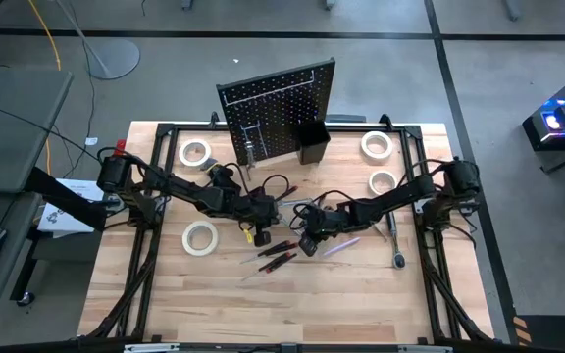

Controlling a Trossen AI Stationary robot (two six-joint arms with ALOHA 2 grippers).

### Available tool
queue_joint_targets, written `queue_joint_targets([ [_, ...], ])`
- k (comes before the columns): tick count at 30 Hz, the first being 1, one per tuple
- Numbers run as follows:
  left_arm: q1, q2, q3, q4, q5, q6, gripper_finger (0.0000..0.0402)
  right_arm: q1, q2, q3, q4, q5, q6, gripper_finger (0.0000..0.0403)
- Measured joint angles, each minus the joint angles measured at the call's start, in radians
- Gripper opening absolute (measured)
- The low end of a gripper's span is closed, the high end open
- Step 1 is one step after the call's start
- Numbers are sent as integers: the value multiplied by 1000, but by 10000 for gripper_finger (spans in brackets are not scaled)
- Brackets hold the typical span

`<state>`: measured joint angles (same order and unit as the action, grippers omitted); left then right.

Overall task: Hang tools onto peg board
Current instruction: Hang the silver wrench on the peg board

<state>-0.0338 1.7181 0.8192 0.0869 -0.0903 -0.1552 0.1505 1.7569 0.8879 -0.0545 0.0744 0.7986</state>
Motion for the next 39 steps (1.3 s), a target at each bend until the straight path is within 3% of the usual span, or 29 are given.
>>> queue_joint_targets([
  [29,2,-25,1,-4,-11,31,0,18,66,3,-24,20,-40,0],
  [39,15,-25,1,-49,-80,153,21,18,67,3,-32,3,-39,0],
])
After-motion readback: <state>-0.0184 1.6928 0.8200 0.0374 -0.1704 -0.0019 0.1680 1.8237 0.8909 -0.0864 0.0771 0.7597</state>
